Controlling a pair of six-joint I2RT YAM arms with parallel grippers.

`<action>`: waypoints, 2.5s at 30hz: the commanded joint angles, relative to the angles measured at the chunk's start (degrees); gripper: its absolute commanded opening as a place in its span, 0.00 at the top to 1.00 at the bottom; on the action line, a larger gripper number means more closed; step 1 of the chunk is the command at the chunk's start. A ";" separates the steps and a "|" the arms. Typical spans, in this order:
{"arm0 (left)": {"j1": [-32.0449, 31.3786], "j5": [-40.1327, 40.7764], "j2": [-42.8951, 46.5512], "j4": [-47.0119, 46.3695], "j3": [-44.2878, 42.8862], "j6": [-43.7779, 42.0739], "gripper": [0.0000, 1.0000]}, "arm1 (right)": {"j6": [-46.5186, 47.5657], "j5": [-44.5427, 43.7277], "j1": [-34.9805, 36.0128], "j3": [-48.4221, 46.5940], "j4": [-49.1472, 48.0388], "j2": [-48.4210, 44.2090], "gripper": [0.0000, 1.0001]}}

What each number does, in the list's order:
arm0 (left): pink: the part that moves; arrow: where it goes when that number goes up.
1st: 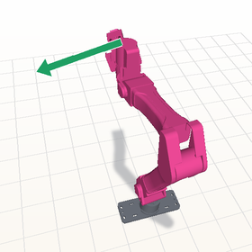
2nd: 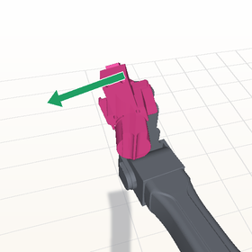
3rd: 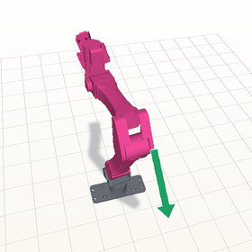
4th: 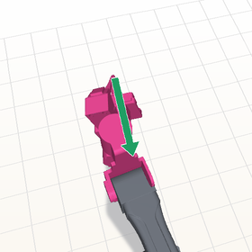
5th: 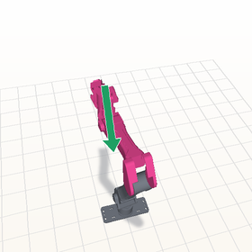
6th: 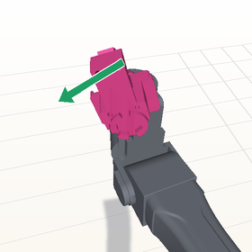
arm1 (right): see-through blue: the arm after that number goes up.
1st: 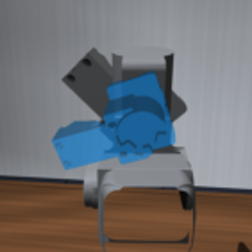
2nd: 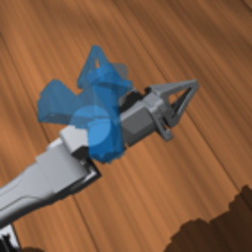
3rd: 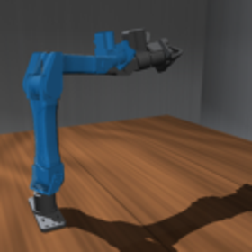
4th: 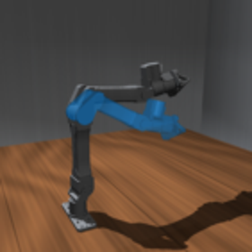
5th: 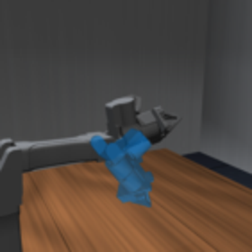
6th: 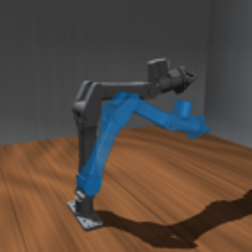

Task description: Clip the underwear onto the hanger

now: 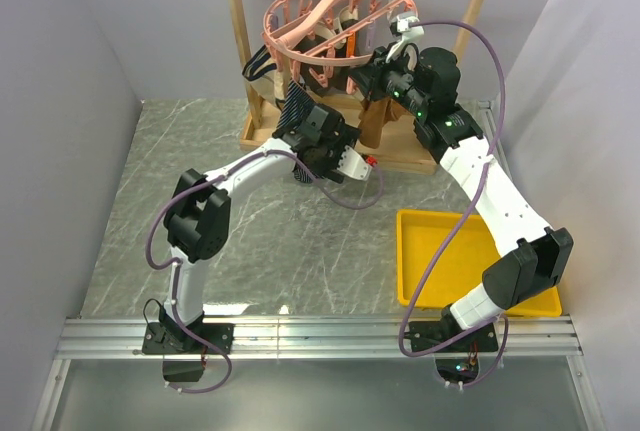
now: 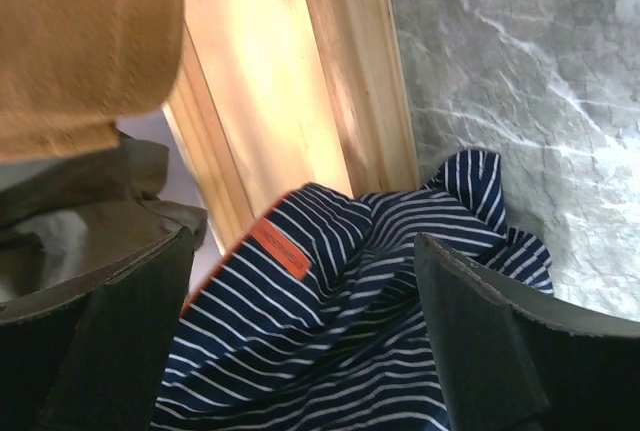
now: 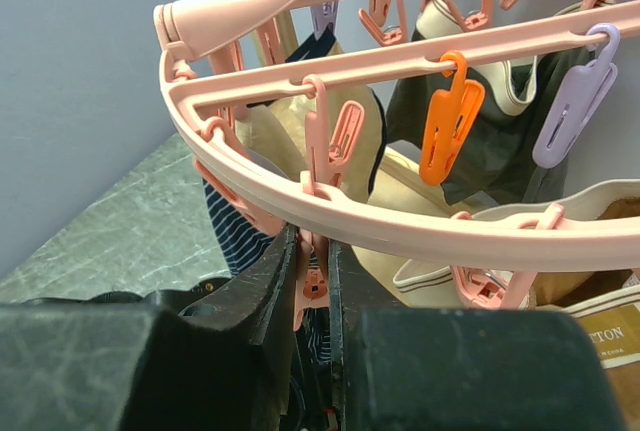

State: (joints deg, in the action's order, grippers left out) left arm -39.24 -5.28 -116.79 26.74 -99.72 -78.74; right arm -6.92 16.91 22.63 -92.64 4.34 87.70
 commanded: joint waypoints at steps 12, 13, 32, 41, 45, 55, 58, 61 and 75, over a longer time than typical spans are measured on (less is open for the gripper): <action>-0.84 4.22 -5.10 7.17 -14.33 -0.10 0.01 | 0.68 -0.30 0.57 -1.84 -1.17 -0.95 1.00; -0.66 4.48 -6.76 8.49 -15.58 0.77 0.01 | 0.68 -0.47 0.57 -1.93 -1.17 -0.95 1.00; 2.15 3.70 -13.20 22.93 -24.48 3.50 0.57 | 0.59 -0.91 0.48 -1.58 -1.53 -1.04 1.00; 3.73 -9.29 5.59 6.85 0.21 4.12 0.81 | 0.06 -2.40 0.48 -1.05 -1.53 -0.95 1.00; 5.05 -15.97 18.14 -11.29 14.26 7.71 1.00 | -0.99 -2.32 0.22 -1.31 -1.09 -0.43 1.00; 6.29 -18.90 29.08 -34.39 30.29 20.02 1.00 | -3.27 -1.17 -0.04 -2.02 0.06 -0.16 1.00; 6.90 -17.67 29.34 -39.56 30.81 23.80 1.00 | -4.07 -0.65 -0.13 -1.93 0.67 -0.25 1.00; 6.99 -16.44 29.69 -45.10 32.39 25.82 1.00 | -4.95 -0.30 -0.13 -1.76 1.55 -0.34 1.00; 6.37 -15.91 28.99 -61.46 33.81 30.05 1.00 | -8.11 -0.12 0.22 -1.58 2.25 -0.43 1.00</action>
State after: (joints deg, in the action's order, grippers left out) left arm -32.32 -21.12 -89.34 -27.42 -65.69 -50.15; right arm -13.69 16.12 22.61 -92.64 5.63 87.70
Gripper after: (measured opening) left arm 0.025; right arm 0.190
